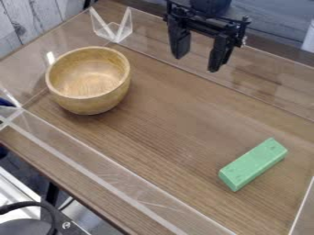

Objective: Put the green block in the brown bowl

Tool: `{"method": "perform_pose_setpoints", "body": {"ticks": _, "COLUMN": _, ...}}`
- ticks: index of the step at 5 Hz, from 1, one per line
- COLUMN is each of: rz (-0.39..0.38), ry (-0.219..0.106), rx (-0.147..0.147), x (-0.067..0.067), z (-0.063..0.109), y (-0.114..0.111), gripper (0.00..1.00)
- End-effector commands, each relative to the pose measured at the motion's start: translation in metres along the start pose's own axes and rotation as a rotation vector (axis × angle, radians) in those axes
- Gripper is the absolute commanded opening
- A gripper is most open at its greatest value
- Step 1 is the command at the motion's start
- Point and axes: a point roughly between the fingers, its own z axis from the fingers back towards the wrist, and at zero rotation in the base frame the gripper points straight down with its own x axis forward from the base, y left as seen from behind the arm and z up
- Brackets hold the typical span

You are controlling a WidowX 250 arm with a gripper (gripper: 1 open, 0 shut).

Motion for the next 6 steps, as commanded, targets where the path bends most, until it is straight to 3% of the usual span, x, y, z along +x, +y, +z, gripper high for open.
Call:
{"method": "perform_pose_setpoints", "body": {"ticks": 1, "rz": -0.125, "ry": -0.001, "rx": 0.0, "x": 0.0, "z": -0.005, "y": -0.023, "gripper": 1.0}}
{"method": "perform_pose_setpoints", "body": {"ticks": 2, "rz": -0.221, "ry": 0.024, "rx": -0.015, "x": -0.004, "z": -0.018, "y": -0.052, "gripper": 1.0}}
{"method": "perform_pose_setpoints", "body": {"ticks": 4, "rz": -0.339, "ry": 0.049, "rx": -0.032, "x": -0.009, "z": -0.043, "y": -0.116, "gripper": 1.0}}
{"method": "perform_pose_setpoints", "body": {"ticks": 5, "rz": -0.481, "ry": 0.094, "rx": -0.01, "x": -0.017, "z": -0.052, "y": -0.12, "gripper": 1.0}}
{"method": "perform_pose_setpoints", "body": {"ticks": 6, "rz": -0.572, "ry": 0.14, "rx": 0.008, "x": -0.02, "z": -0.059, "y": -0.12, "gripper": 1.0}}
